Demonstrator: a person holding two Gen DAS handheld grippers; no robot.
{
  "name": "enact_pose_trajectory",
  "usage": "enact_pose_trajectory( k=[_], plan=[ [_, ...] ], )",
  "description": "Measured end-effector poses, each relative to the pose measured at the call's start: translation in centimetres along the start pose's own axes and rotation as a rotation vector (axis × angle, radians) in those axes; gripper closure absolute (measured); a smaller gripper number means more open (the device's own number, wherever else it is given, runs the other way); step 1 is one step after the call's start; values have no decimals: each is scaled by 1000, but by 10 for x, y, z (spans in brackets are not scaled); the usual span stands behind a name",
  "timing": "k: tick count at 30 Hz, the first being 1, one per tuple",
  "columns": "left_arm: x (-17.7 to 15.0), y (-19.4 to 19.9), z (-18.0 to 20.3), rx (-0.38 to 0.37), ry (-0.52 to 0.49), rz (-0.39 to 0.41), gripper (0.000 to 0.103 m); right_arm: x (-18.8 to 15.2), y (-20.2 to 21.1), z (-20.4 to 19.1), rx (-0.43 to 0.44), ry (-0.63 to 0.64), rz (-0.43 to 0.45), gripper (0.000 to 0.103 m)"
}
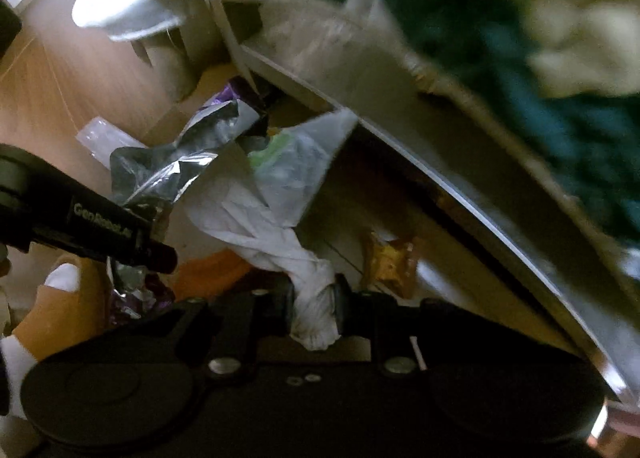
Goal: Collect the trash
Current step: 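Grasp the purple-silver snack bag with the left tool while the right tool grasps the white cloth, then carry the snack bag and white cloth up into the teal bin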
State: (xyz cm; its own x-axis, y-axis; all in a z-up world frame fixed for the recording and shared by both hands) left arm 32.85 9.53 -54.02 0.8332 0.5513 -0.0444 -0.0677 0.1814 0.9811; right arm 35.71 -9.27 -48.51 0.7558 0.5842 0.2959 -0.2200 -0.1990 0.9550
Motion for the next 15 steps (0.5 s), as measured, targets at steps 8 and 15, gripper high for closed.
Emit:
enact_pose_trajectory(
  k=[8,15],
  plan=[
    [-25,76,13,-24,-11,77,74,-15,78,15,-36,-87,41,84],
    [-60,158,24,-85,-77,172,74,-21,161,5,-62,-95,144,84]
  ],
)
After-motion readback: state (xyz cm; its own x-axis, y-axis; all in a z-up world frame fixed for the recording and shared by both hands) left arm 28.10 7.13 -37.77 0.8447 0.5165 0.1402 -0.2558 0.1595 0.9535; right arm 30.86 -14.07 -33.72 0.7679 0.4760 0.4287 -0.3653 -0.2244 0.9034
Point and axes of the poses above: each gripper's, at about its wrist camera, not at the fingertips, and y roughly against the way its jaws point, z to its right, x to its top, the point moved 8 cm from there along -y, roughly the way its jaws point, and after that the axes turned 6 degrees about y, right-handed, at the moved point
